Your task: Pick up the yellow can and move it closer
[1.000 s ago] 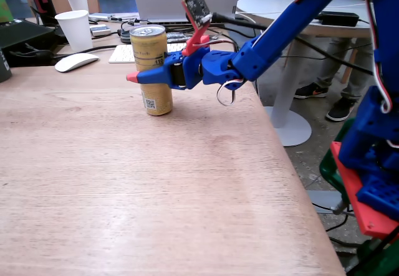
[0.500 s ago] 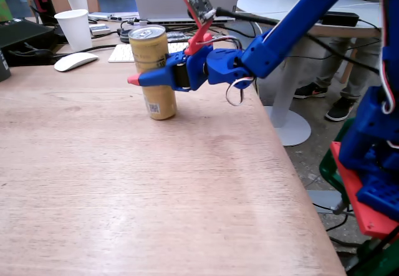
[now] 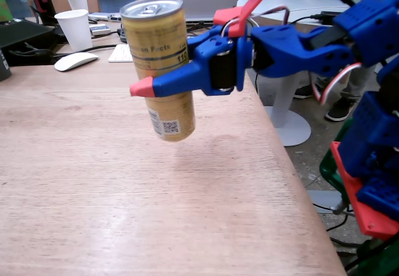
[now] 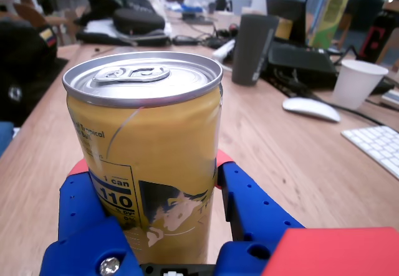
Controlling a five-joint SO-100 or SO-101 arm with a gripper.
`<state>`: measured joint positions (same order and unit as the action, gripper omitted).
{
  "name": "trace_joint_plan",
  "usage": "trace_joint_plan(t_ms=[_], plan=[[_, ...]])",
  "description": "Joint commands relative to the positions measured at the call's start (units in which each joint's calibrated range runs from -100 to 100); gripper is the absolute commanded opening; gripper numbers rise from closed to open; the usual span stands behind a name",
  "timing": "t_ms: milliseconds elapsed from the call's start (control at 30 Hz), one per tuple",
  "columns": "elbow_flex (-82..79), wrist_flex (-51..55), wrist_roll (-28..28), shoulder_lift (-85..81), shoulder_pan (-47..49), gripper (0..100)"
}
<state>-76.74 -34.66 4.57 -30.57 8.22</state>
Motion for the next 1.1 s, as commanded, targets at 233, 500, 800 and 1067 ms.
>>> trace_joint_plan(t_ms=[233, 500, 800, 1067], plan=[[0.9, 32.0, -5.9, -31.2, -1.3, 22], [-18.5, 37.8, -0.8, -54.2, -1.5, 22], [-22.7, 38.8, -0.6, -66.7, 0.2, 22], [-22.8, 50.0, -1.3, -66.7, 1.9, 22]])
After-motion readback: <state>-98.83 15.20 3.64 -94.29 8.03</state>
